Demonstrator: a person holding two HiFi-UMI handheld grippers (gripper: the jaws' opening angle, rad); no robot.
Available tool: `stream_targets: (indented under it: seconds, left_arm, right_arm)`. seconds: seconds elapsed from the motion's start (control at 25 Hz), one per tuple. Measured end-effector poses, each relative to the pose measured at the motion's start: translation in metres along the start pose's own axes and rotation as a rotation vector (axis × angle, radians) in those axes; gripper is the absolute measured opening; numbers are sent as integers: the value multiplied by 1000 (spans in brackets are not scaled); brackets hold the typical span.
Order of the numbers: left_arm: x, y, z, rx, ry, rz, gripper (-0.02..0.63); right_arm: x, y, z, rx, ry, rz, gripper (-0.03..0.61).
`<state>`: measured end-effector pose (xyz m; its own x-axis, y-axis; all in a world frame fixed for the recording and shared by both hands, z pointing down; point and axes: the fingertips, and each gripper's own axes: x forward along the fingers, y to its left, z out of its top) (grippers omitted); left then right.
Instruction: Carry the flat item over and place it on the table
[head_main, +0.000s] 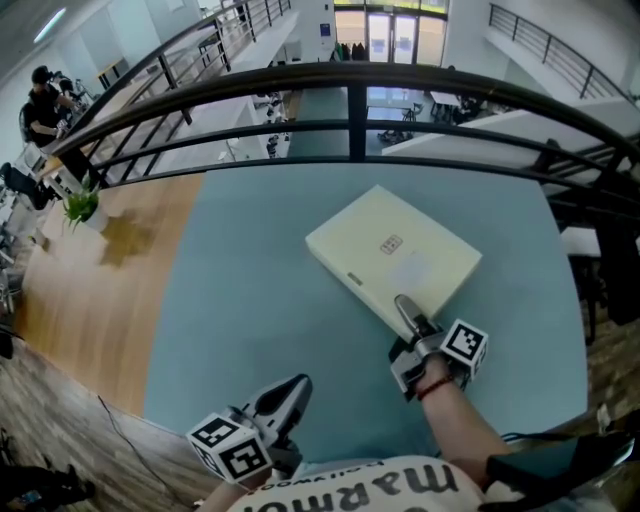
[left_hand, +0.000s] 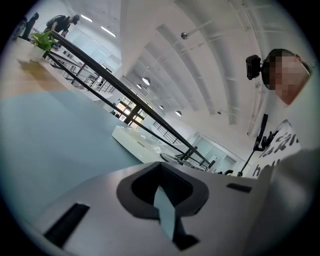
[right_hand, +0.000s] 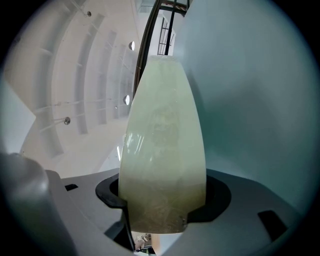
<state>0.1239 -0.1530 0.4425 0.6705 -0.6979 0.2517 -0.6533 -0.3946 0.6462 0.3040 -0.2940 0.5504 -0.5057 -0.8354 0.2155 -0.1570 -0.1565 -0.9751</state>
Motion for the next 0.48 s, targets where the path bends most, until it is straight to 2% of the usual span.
stream_targets:
  seconds: [0.48]
  left_arm:
    - [-4,-1,9,16,1,0,2]
  right_arm:
    - [-1,-9,-3,28,-19,-80,316]
